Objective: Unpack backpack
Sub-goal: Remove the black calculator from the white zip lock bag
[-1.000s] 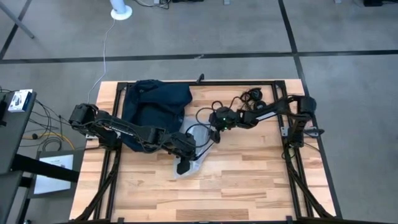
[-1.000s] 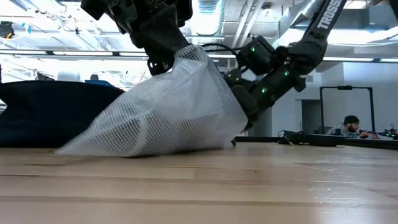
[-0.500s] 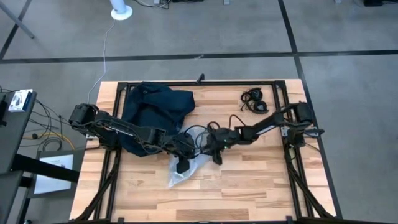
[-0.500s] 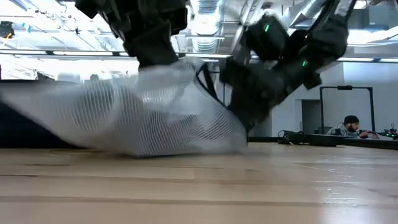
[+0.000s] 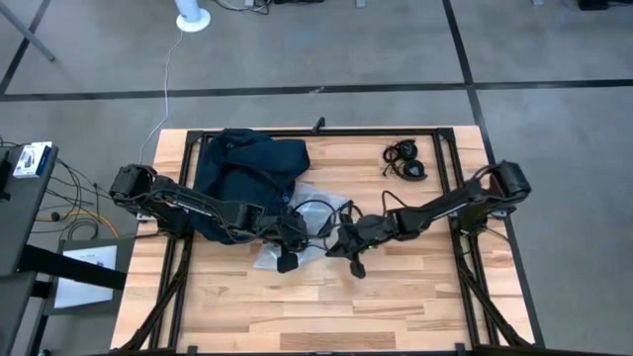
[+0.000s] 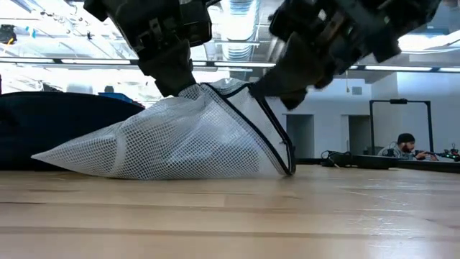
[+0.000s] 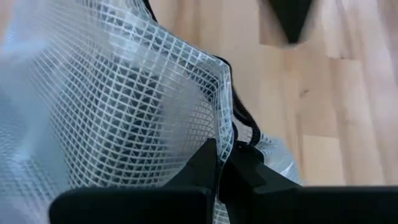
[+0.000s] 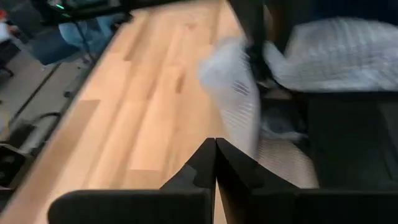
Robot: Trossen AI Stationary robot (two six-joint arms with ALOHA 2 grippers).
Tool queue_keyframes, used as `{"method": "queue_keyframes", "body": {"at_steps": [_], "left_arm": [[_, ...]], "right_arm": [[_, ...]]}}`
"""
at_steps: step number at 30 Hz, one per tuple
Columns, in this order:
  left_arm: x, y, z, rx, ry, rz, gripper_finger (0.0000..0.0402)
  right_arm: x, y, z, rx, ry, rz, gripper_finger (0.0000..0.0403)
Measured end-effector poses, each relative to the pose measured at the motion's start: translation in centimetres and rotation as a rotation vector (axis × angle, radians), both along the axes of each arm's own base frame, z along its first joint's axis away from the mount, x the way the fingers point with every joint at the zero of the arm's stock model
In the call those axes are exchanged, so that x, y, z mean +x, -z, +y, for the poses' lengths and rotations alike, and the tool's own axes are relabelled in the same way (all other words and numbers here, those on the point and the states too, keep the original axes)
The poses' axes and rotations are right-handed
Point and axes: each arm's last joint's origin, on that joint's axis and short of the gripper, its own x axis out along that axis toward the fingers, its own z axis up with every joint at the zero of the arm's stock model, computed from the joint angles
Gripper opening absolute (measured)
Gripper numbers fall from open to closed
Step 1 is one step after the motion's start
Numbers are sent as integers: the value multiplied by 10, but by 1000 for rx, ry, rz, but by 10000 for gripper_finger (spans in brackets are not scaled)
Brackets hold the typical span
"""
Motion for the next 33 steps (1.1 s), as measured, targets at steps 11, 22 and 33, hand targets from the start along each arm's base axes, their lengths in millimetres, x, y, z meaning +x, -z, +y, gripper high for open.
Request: {"method": "queue_keyframes", "body": {"at_steps": [11,22,33], "left_arm": [[-6,2,-15,54,-9,27,0],[-10,2,-32,-40,164,44,0],[-6,-2,-36,-116,173,-18,0]], "right_arm": [[-39,-37,2,-88,78,101,0],[-55,-57,1,-186,93,56,129],[-19,-17,8,-549,51,64,223]]}}
